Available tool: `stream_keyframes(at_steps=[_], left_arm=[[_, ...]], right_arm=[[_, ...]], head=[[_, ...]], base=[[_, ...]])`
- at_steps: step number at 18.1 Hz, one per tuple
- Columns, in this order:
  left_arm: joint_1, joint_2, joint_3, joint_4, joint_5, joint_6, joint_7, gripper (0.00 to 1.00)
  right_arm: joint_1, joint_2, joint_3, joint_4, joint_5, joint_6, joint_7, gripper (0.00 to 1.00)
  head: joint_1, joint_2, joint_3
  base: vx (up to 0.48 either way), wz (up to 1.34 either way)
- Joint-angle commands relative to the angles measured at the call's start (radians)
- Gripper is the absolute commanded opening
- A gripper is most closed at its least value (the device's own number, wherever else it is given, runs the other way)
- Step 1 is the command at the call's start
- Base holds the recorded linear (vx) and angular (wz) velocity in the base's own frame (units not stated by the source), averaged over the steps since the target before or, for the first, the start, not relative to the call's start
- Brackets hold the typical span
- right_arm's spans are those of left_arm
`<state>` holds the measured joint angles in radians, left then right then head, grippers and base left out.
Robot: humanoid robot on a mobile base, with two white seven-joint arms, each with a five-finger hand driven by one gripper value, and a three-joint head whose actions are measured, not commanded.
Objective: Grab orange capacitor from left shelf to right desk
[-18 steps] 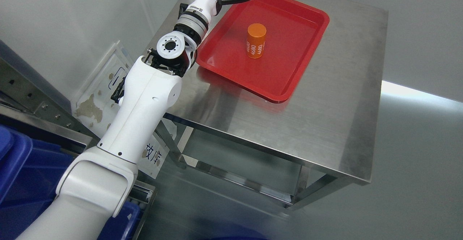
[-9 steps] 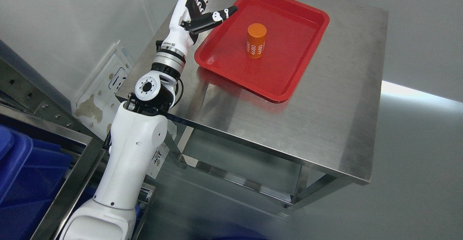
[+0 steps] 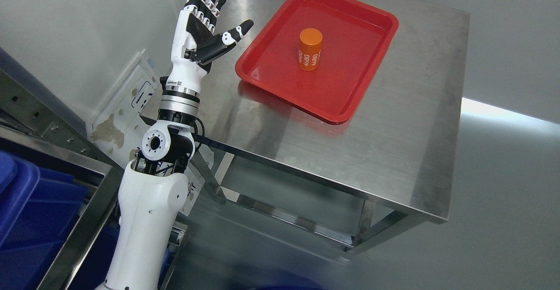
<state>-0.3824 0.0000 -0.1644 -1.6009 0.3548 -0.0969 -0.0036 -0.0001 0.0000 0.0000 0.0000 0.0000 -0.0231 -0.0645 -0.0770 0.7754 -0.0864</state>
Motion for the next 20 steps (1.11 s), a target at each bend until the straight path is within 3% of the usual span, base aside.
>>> stream_keyframes(at_steps=[1,20], left_arm=[[0.039,0.017,0.066,-0.12,0.0,-0.007,-0.006,1.0],[0.169,0.017,0.022,-0.12,0.0,-0.009,-0.007,1.0]], right_arm=[[0.022,-0.017,-0.012,-0.017,0.006,0.0,0.0,1.0],[0.022,-0.017,-0.012,-0.017,0.006,0.0,0.0,1.0]], head=[[0.0,0.0,0.0],[0.0,0.0,0.0]], base=[[0.0,0.0],[0.0,0.0]])
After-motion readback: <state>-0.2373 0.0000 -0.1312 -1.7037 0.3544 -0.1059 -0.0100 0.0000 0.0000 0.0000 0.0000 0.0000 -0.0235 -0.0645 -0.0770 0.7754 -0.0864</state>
